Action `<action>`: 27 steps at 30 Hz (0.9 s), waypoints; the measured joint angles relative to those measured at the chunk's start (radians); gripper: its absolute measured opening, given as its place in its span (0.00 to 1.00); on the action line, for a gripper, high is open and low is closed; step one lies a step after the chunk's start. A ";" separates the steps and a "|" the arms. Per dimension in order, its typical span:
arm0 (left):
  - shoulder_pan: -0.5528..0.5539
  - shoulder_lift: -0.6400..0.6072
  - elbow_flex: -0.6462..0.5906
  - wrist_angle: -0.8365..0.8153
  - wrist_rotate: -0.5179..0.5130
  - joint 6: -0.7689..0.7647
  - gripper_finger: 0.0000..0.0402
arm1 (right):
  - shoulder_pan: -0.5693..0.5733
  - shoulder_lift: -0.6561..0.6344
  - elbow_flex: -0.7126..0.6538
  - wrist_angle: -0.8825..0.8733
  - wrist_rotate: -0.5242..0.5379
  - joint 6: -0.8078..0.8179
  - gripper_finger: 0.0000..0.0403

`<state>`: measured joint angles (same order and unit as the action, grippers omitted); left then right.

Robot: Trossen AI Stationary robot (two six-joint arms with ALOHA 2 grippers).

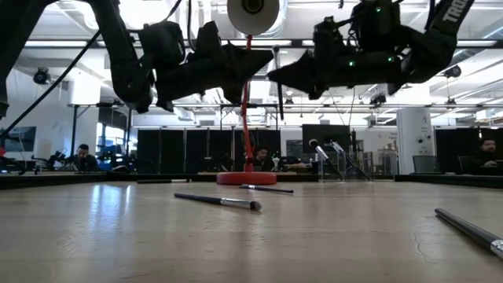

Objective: Sort items
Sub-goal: Put the black foundation brush into the transparent organizer

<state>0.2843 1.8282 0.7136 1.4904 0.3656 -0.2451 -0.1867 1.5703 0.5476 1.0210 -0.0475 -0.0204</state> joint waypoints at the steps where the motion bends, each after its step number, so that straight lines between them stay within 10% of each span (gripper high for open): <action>1: 0.002 0.000 -0.001 -0.004 0.000 0.000 0.07 | -0.003 -0.018 -0.010 -0.006 0.004 -0.001 0.06; 14: 0.053 -0.127 -0.128 -0.033 -0.026 0.077 0.16 | -0.288 -0.272 -0.012 -0.414 0.182 -0.064 0.05; 27: 0.054 -0.171 -0.172 -0.034 -0.027 0.113 0.16 | -0.631 -0.046 0.106 -0.441 0.091 -0.037 0.05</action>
<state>0.3386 1.6569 0.5411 1.4563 0.3389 -0.1326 -0.8173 1.5238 0.6536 0.5804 0.0434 -0.0575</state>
